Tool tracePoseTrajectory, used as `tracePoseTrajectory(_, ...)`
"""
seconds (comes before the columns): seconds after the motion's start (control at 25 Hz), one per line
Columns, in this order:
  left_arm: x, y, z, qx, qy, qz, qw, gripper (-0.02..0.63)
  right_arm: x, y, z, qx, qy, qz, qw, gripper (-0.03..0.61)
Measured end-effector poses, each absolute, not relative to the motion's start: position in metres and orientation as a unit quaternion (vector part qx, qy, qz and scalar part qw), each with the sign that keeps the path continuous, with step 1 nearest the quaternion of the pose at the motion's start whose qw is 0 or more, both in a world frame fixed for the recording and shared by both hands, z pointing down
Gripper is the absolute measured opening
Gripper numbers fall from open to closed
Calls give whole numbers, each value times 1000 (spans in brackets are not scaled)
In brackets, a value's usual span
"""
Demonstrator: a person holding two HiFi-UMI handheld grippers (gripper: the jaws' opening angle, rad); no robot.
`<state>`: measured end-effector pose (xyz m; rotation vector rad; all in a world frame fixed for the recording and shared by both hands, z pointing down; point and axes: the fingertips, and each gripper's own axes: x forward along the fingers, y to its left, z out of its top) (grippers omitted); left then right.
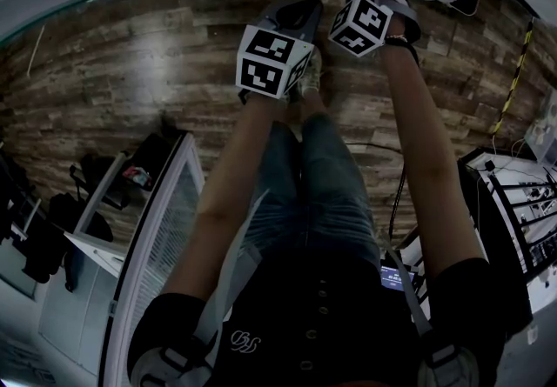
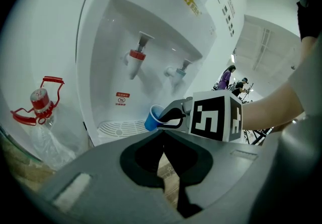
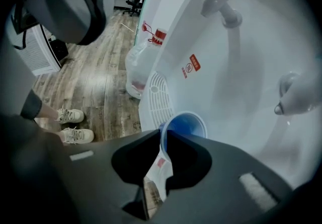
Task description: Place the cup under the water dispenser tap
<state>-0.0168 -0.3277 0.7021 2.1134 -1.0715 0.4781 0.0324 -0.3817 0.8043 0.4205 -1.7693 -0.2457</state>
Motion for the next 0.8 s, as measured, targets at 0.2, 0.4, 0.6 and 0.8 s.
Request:
tracePoseTrajectory(0.2,-21,-323,705,814,-416,188,358,0,34,-378,813,172,-763,-89,616,65)
tracePoseTrajectory(0.4,-23,-321,707,813,-416,190,361,0,33,-380,808,187,-768,-92,606,122)
tracePoseTrajectory(0.6,-20,-321,700,818,-410,191,354,0,31,-381,792,211,-776,-93,588,172)
tracePoseTrajectory(0.8,-15,-322,687,826,-402,193,344,0,31,-375,769,230,-782,-91,572,172)
